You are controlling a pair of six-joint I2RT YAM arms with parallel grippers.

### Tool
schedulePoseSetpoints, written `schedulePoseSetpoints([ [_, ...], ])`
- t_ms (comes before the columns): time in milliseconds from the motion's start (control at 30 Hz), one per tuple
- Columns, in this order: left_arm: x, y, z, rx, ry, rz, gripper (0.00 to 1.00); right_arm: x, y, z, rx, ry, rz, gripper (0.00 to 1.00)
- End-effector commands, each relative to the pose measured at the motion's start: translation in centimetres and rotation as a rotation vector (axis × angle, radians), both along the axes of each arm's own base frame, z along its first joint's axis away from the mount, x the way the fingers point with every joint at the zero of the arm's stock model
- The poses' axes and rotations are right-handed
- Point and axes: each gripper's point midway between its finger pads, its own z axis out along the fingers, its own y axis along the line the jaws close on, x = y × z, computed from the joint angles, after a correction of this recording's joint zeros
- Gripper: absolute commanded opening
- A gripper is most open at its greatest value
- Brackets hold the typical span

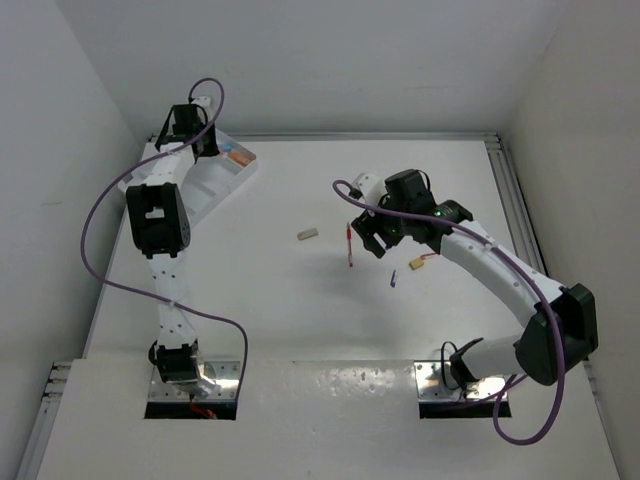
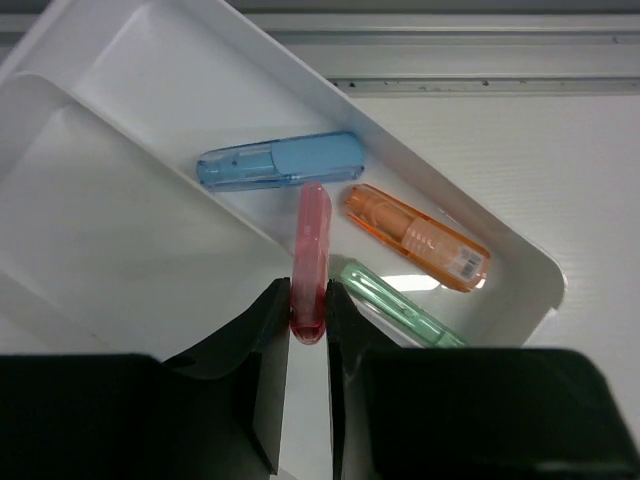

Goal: Sort the stationery into containers
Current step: Place the pen in the storage box.

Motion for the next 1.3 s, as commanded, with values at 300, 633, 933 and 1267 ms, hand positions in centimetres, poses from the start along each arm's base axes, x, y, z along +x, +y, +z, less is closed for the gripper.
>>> schedulePoseSetpoints([
  [300,1.7,1.8,5.9,0.257,-0.172,0.122,0.0,0.6,0.8,0.2,0.041,-0.002,-0.004,0.72],
  [633,2.9,-2.9,4.0,0.307,-0.163,0.051,0.35,0.3,0.3,-0.1,0.029,-0.006,-0.009,0.72],
  [933,1.6,-6.6,6.8,0.198,-0.176,-0.042,0.78,0.1,-0.2,0.5,0.027,-0.025,-0.02,0.73],
  [1267,-9.7,-11.7,18.0,-0.07,-0.283,-0.385,0.74,0.8,-5.7,-0.7,0.046,0.081,-0.19,0.63],
])
